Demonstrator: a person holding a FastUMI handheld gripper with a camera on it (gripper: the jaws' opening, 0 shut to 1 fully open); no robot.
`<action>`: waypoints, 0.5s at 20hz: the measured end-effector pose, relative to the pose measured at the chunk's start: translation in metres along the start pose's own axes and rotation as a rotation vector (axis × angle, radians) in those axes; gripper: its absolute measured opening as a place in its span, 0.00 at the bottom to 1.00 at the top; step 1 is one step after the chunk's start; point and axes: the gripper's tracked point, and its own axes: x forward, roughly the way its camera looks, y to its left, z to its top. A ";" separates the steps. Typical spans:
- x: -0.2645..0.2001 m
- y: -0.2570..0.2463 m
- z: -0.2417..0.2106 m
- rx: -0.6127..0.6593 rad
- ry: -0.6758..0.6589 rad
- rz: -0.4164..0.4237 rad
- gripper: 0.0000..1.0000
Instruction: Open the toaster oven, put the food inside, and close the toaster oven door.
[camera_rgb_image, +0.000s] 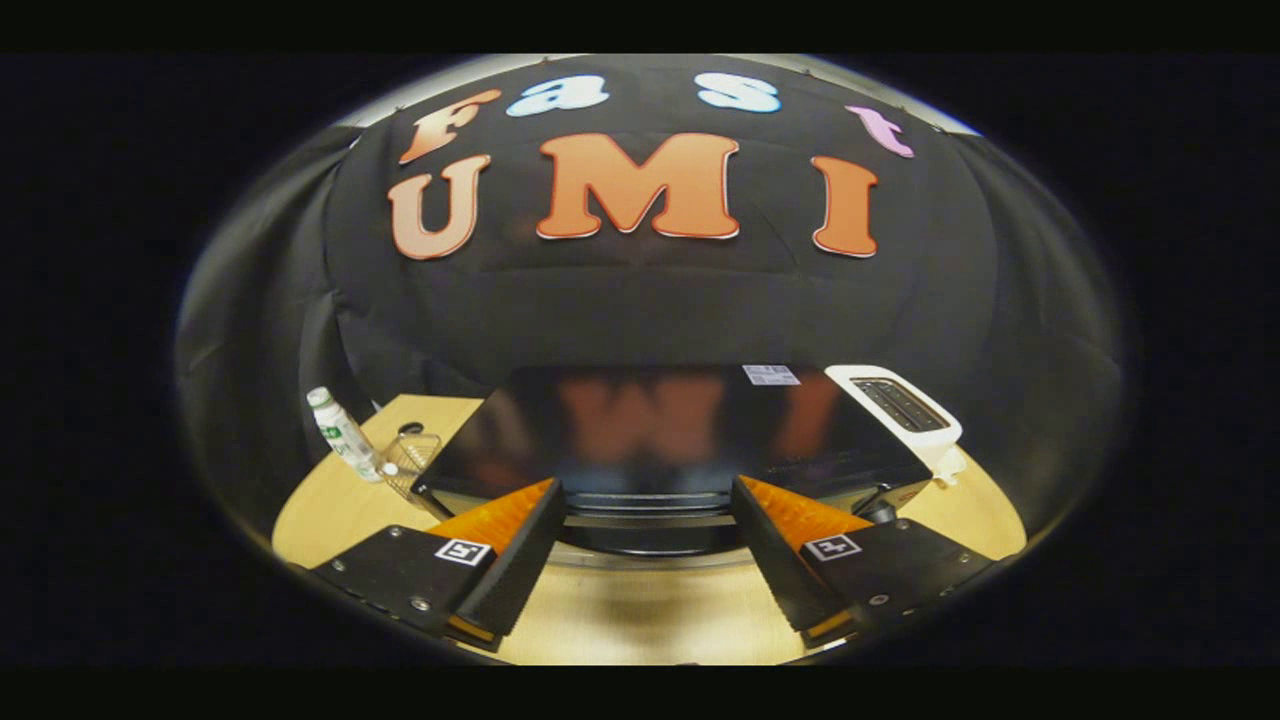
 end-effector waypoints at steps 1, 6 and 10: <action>-0.001 0.002 0.000 0.004 0.000 0.004 0.98; -0.008 0.002 -0.007 -0.037 0.018 -0.023 0.98; -0.029 0.001 -0.019 -0.048 0.018 -0.026 0.99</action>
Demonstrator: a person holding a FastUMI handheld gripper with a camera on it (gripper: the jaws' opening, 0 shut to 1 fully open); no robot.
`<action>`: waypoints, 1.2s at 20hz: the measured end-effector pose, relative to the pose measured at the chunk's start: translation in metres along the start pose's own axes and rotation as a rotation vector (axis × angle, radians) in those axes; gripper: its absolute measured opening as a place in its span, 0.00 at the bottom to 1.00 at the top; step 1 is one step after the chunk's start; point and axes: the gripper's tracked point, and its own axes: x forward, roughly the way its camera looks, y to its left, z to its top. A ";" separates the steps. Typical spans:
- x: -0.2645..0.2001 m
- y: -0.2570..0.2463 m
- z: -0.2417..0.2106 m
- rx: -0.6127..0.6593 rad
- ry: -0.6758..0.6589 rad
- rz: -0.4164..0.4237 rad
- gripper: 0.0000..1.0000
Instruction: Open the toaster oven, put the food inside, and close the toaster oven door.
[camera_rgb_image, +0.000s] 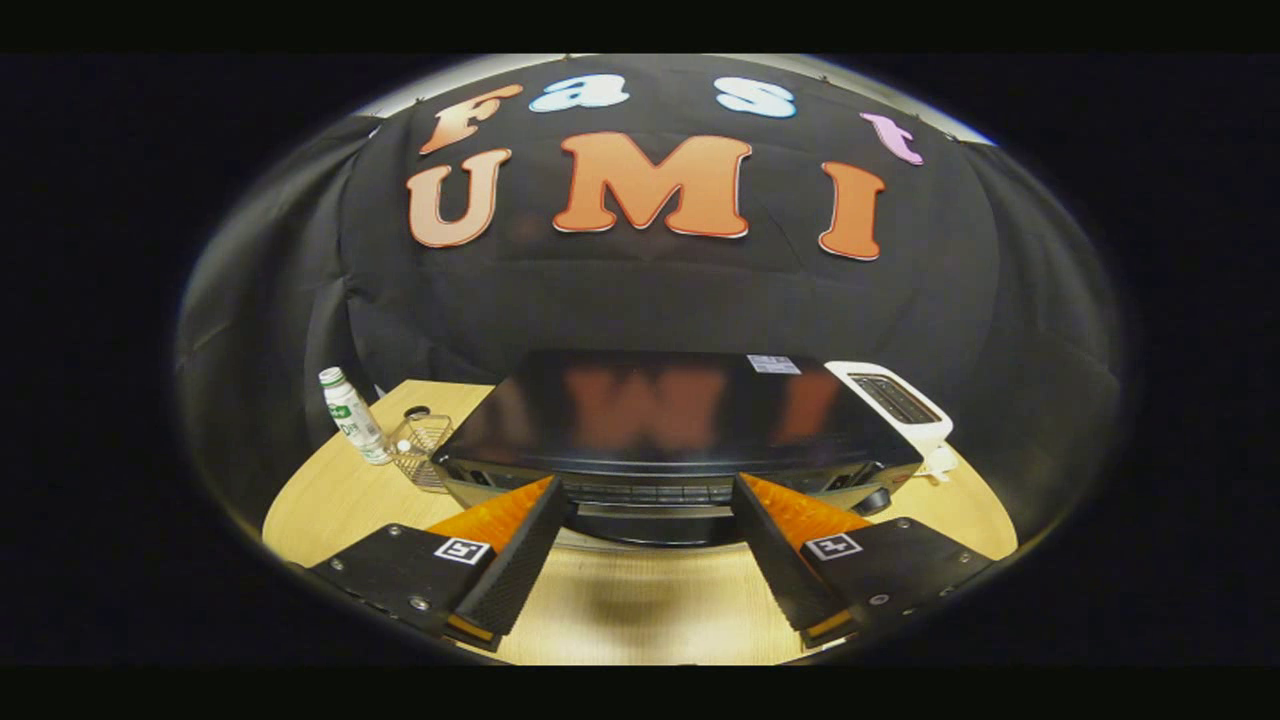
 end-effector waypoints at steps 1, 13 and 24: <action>-0.005 0.000 -0.004 -0.003 0.002 -0.002 0.99; -0.055 0.001 -0.074 0.047 0.087 -0.001 0.98; -0.067 0.003 -0.119 0.030 0.155 0.006 0.98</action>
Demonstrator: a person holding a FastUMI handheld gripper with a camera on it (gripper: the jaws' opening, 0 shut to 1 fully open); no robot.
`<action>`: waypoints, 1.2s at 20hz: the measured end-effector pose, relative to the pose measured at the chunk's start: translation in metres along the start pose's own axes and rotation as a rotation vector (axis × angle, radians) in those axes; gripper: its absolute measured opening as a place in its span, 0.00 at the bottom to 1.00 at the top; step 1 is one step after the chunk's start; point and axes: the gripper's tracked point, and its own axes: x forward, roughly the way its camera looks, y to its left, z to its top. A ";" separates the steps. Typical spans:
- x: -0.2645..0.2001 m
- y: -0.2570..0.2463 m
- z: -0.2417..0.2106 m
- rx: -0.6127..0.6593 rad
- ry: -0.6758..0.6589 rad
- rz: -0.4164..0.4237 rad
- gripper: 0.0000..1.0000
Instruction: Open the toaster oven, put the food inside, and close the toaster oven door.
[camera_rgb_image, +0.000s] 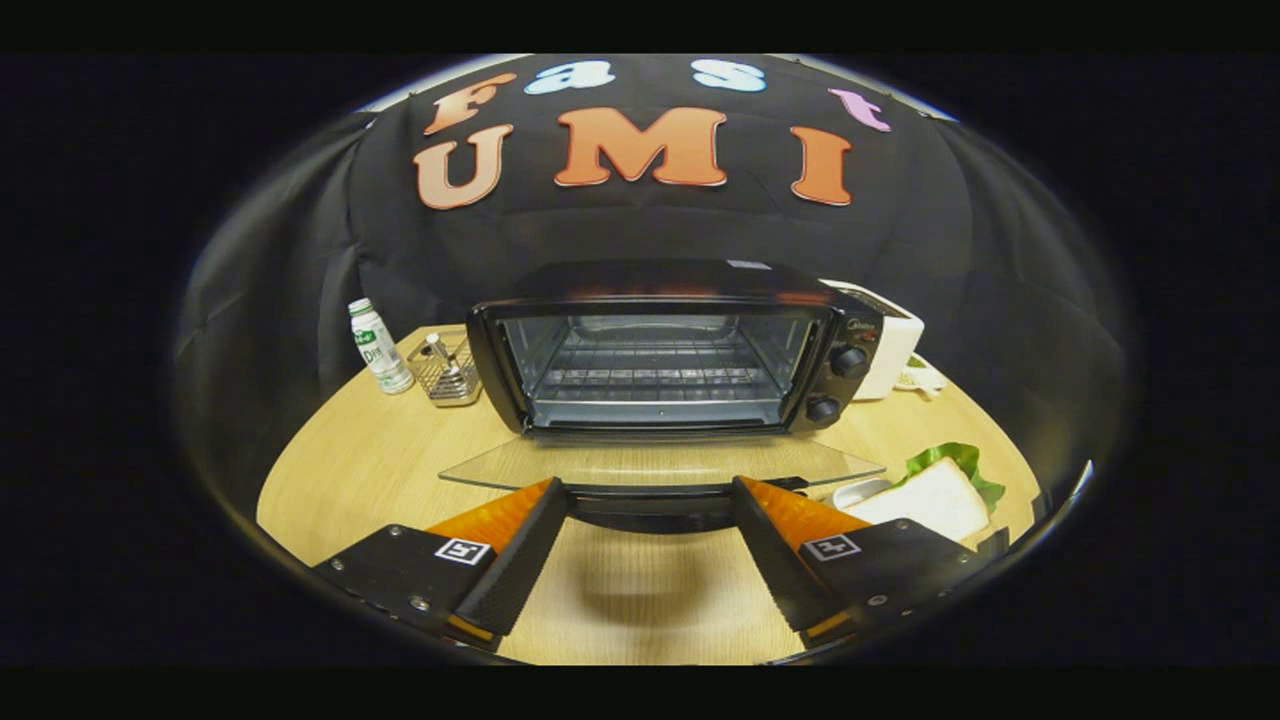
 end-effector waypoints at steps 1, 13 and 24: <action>0.000 -0.001 -0.004 -0.021 0.014 0.000 0.98; 0.010 -0.005 -0.057 -0.013 0.118 0.003 0.99; 0.015 -0.026 -0.078 0.022 0.170 0.006 0.99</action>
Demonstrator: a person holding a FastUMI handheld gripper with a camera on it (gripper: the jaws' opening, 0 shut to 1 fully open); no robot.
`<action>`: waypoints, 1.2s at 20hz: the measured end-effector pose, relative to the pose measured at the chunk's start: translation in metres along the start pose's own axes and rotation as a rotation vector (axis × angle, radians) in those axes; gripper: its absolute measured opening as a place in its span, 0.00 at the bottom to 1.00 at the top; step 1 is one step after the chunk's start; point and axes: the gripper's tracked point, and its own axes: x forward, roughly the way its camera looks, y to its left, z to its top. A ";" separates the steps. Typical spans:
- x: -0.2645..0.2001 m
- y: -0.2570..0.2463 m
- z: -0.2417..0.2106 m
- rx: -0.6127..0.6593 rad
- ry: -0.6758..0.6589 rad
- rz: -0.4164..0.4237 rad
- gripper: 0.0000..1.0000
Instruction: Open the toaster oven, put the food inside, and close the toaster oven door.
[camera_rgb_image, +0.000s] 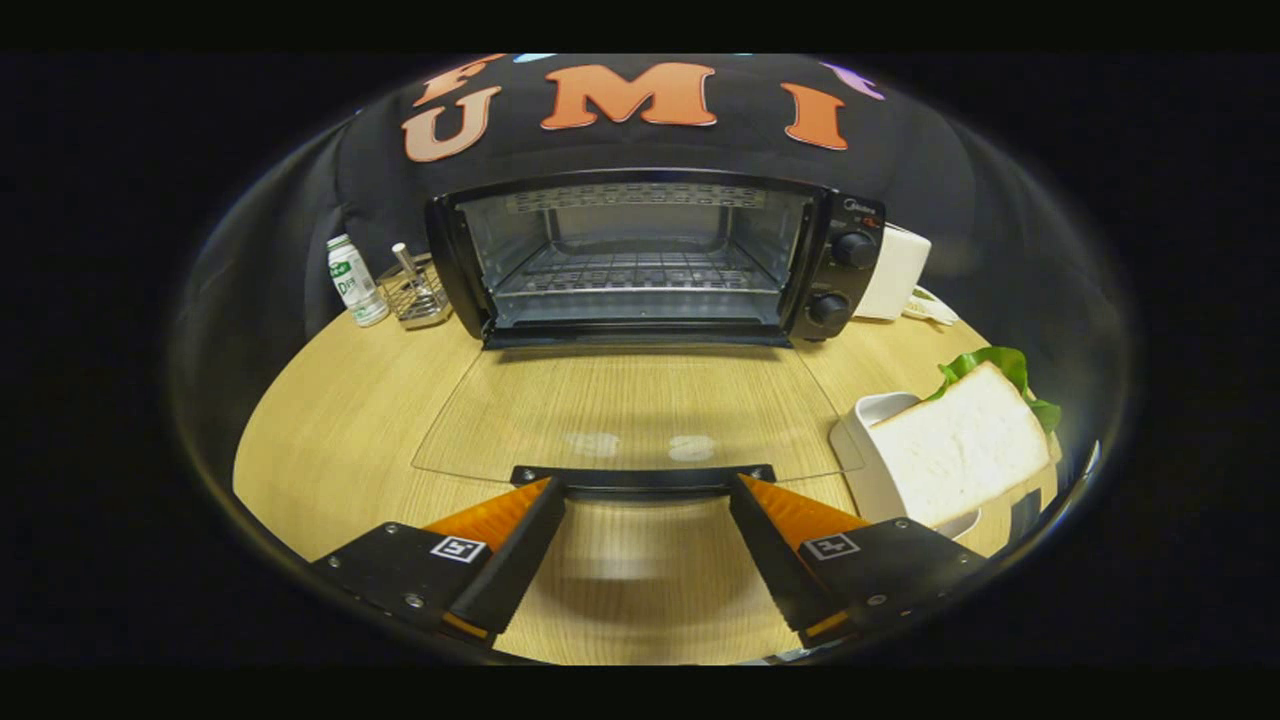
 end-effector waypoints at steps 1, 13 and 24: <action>-0.003 -0.001 0.005 0.016 -0.006 0.012 0.99; -0.069 -0.068 0.083 0.058 -0.034 0.142 0.98; -0.075 -0.209 0.083 0.005 0.107 0.127 0.97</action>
